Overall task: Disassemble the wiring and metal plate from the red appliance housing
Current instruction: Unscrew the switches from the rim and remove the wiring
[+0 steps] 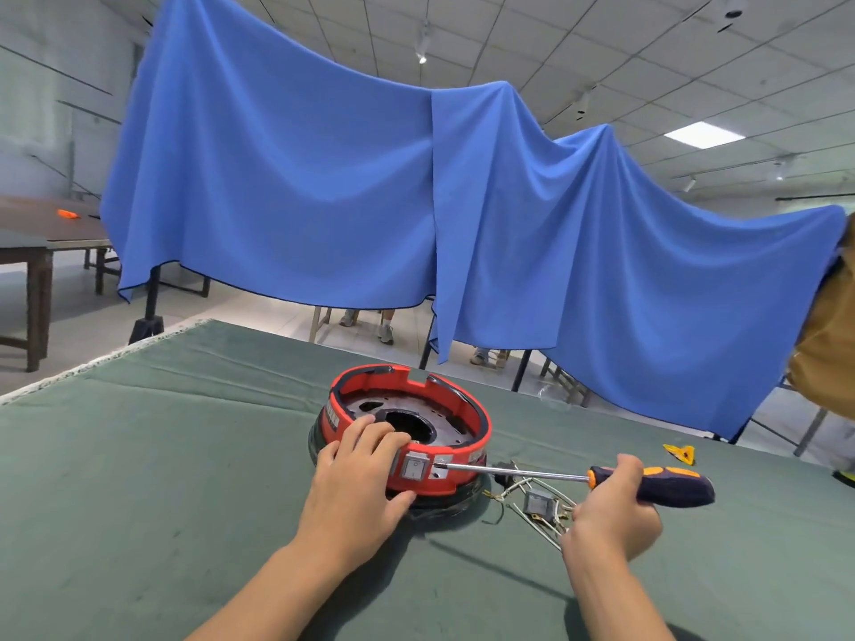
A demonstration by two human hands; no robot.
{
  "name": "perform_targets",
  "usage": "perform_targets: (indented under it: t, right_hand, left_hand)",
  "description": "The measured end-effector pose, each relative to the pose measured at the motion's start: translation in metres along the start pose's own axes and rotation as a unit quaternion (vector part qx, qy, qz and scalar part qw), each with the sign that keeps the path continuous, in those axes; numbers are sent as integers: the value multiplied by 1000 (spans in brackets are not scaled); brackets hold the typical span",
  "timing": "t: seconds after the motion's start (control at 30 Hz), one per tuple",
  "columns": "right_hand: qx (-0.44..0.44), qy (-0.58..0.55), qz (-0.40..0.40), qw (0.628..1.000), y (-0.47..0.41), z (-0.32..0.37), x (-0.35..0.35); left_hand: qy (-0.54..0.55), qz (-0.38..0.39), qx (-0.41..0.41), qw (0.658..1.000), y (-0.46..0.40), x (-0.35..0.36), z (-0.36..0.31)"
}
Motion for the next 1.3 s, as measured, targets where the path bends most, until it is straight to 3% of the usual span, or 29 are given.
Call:
perform_targets:
  t: [0.83, 1.3]
  right_hand:
    - [80, 25, -46, 995, 15, -31, -3]
    - [87, 111, 0, 990, -4, -51, 21]
  left_hand:
    - [19, -18, -28, 999, -4, -3, -2]
    - [37, -5, -34, 999, -3, -3, -5]
Point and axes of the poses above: each hand's wrist, its own y-axis away from the middle knuckle, its own x-axis out of the palm, z = x × y, the point moved 2 cm from there along -y, towards the middle knuckle, and after that the axes turned 13 degrees about -x, right-handed, at the moved point
